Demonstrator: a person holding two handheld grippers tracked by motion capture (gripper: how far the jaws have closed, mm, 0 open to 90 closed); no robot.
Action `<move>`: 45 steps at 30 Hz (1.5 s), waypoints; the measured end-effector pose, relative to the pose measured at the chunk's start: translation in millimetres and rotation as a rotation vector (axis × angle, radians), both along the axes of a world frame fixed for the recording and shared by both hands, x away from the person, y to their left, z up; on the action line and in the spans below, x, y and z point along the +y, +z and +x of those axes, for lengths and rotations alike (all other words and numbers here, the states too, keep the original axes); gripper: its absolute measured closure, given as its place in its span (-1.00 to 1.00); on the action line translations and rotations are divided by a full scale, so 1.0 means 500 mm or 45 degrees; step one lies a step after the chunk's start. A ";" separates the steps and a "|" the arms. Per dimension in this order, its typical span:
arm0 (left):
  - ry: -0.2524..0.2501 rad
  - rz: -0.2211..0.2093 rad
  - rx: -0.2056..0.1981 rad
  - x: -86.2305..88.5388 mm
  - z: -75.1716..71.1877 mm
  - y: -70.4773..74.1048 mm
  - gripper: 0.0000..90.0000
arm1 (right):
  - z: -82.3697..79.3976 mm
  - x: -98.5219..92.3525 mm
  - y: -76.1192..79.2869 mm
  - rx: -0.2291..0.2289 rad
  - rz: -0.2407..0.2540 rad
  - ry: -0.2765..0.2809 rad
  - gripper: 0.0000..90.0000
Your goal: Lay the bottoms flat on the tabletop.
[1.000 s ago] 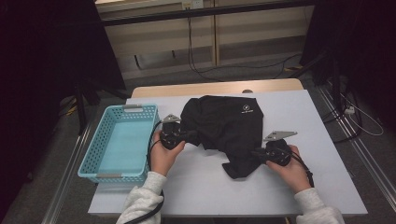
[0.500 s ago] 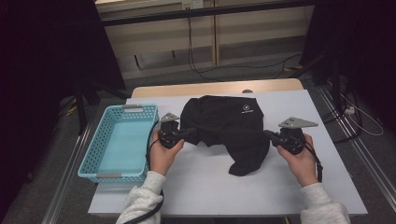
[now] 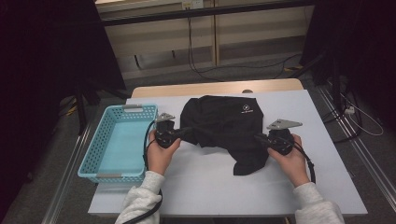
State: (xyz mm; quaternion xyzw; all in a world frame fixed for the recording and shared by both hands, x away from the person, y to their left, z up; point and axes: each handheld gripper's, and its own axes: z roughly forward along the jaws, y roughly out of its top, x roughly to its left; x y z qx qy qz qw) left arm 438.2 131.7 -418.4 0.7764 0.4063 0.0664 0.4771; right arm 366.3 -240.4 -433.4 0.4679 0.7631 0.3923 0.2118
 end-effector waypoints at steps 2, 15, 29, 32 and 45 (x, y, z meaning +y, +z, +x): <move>0.004 0.010 0.003 0.001 0.000 -0.004 0.93 | -0.007 -0.013 0.008 -0.016 0.022 -0.030 0.52; -0.113 -0.001 -0.026 -0.032 -0.020 0.005 0.04 | -0.041 -0.054 0.002 0.022 0.041 -0.057 0.08; -0.269 0.076 -0.069 -0.082 -0.051 0.008 -0.25 | -0.083 -0.032 -0.005 0.062 0.024 0.021 -0.06; -0.307 0.085 -0.082 -0.091 -0.059 0.010 -0.19 | -0.090 -0.020 -0.005 0.058 0.005 0.052 -0.05; -0.378 0.161 -0.062 -0.128 -0.075 -0.015 -0.16 | -0.119 0.036 -0.020 0.082 -0.042 0.214 0.28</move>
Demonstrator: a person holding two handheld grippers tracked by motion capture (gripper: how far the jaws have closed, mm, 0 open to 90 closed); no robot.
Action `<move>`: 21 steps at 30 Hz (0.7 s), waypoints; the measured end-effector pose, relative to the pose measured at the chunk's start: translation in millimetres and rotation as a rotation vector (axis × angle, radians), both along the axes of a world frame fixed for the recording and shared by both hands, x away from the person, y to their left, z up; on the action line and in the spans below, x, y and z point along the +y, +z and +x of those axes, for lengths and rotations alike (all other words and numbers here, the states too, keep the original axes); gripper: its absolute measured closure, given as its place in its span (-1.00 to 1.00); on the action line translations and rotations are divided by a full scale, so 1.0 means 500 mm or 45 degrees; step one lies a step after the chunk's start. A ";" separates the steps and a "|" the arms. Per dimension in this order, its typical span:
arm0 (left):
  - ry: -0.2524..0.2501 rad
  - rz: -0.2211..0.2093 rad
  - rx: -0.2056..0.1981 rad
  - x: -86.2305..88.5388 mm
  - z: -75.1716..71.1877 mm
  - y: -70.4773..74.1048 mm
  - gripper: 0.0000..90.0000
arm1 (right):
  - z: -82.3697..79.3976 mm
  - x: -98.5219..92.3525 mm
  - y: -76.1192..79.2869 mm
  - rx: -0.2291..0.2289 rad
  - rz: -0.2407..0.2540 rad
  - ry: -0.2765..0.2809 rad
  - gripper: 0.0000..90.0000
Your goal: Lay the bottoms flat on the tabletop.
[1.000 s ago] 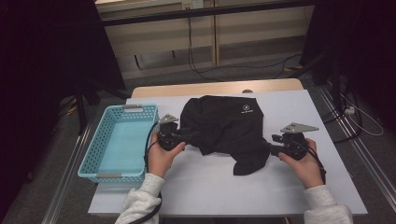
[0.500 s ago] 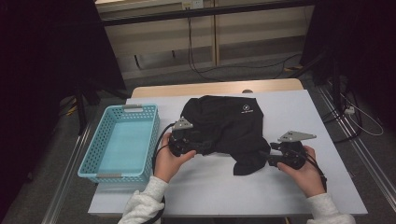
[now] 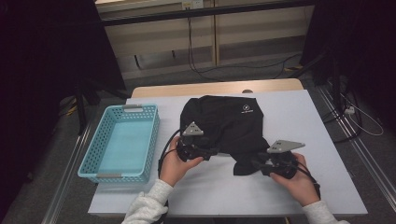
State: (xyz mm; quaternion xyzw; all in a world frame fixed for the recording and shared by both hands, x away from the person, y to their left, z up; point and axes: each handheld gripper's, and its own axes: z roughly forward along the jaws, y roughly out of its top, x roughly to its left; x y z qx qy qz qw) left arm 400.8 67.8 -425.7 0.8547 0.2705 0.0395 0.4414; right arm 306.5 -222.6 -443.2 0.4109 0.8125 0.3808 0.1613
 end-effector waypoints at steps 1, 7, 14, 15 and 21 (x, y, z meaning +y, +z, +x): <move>-0.012 0.002 0.048 -0.003 -0.001 -0.002 -0.08 | 0.001 0.010 -0.008 0.021 -0.018 0.014 0.28; -0.051 0.073 0.007 -0.022 -0.005 -0.024 -0.09 | 0.005 0.039 -0.022 0.048 -0.042 0.068 0.64; -0.028 0.128 -0.039 -0.027 0.002 -0.048 -0.11 | 0.005 0.018 -0.003 0.047 0.041 0.047 0.95; -0.042 0.120 -0.037 -0.026 0.005 -0.053 -0.11 | 0.003 0.012 0.006 0.022 0.055 0.038 0.96; -0.030 0.132 -0.055 -0.033 0.012 -0.066 0.15 | -0.004 -0.017 0.041 -0.058 0.107 0.005 0.96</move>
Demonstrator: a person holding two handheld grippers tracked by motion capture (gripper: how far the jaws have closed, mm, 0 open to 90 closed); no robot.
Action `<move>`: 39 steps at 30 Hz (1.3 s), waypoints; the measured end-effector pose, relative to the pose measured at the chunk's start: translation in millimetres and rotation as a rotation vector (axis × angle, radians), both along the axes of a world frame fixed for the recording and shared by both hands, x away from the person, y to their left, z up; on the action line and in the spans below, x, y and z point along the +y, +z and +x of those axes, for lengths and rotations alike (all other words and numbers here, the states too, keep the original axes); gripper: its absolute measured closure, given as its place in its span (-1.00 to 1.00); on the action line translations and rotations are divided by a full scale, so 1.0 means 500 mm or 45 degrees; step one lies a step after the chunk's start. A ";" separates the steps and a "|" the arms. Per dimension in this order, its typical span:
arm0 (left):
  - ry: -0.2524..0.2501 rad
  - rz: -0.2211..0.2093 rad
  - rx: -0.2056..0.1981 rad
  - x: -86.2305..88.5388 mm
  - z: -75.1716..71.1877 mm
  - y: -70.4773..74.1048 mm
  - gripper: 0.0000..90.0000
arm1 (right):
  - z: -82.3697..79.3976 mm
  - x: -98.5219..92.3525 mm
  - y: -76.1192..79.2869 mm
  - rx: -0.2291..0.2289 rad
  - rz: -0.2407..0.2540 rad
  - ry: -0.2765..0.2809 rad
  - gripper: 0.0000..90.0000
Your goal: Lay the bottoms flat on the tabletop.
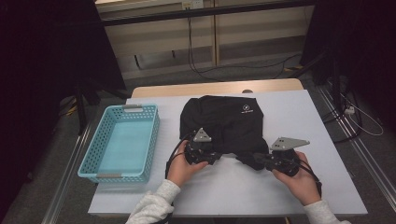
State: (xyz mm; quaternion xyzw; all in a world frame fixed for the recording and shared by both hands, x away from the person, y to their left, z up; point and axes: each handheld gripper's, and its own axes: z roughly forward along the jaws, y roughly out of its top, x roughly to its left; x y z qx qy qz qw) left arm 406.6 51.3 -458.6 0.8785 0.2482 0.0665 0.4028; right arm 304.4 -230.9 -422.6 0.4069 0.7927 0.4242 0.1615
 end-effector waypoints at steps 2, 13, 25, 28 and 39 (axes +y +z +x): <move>0.012 -0.010 0.031 -0.002 0.003 0.001 0.33 | -0.001 -0.006 0.002 -0.007 0.005 -0.012 0.96; 0.072 -0.059 0.110 0.009 0.012 0.023 0.96 | -0.003 -0.016 0.006 -0.020 0.014 -0.015 0.96; 0.197 -0.267 0.076 0.078 0.031 0.100 0.97 | -0.010 -0.041 0.026 -0.067 0.008 0.016 0.96; 0.213 -0.279 0.071 0.086 0.035 0.102 0.97 | -0.012 -0.052 0.029 -0.059 0.003 0.020 0.96; 0.208 -0.259 0.106 0.079 0.041 0.083 0.97 | 0.002 -0.054 -0.013 -0.006 -0.105 -0.034 0.96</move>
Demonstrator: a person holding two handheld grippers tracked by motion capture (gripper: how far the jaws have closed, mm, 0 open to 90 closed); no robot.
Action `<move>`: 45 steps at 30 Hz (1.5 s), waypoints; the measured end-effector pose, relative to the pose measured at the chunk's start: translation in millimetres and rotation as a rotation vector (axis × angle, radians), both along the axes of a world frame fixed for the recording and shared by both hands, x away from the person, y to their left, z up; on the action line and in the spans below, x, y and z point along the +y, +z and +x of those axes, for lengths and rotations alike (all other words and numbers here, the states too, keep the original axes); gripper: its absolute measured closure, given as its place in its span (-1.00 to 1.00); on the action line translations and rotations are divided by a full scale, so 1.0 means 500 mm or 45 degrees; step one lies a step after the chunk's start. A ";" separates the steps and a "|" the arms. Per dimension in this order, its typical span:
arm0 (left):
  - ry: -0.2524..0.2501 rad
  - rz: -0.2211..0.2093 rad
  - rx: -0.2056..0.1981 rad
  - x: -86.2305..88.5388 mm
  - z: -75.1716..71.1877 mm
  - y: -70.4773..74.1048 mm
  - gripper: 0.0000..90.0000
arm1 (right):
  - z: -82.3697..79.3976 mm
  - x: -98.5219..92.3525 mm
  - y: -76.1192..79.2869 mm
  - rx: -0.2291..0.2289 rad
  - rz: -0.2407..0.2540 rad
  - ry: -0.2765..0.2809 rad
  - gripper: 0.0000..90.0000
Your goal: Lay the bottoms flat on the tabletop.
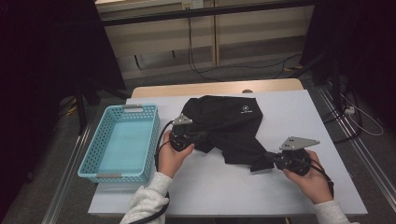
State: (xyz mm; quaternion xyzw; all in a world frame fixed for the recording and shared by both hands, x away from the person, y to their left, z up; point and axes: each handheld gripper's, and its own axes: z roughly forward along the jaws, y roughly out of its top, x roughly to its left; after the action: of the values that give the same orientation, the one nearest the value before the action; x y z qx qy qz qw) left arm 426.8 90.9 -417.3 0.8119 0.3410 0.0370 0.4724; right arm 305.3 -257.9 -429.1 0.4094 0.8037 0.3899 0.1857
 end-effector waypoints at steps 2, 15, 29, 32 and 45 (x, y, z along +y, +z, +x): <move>0.003 0.001 0.005 0.002 0.002 -0.002 0.97 | 0.010 -0.009 -0.017 0.025 0.029 -0.045 0.97; -0.015 0.078 0.000 -0.016 0.006 -0.037 0.92 | 0.005 0.020 -0.001 -0.062 0.065 0.060 0.58; -0.045 0.094 -0.030 -0.032 -0.007 -0.044 0.09 | 0.037 0.121 -0.053 0.023 -0.126 0.169 0.71; -0.062 0.127 -0.068 -0.034 -0.012 -0.040 -0.09 | 0.042 0.118 -0.050 0.064 -0.094 0.185 0.97; -0.091 0.108 -0.078 -0.034 -0.028 -0.026 -0.27 | 0.035 0.084 0.015 0.020 0.201 0.198 0.99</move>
State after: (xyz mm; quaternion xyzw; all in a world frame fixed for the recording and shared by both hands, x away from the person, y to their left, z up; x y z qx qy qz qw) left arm 412.6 74.0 -430.1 0.8412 0.2954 0.0595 0.4489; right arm 322.9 -215.7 -421.5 0.3623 0.8013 0.4618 0.1159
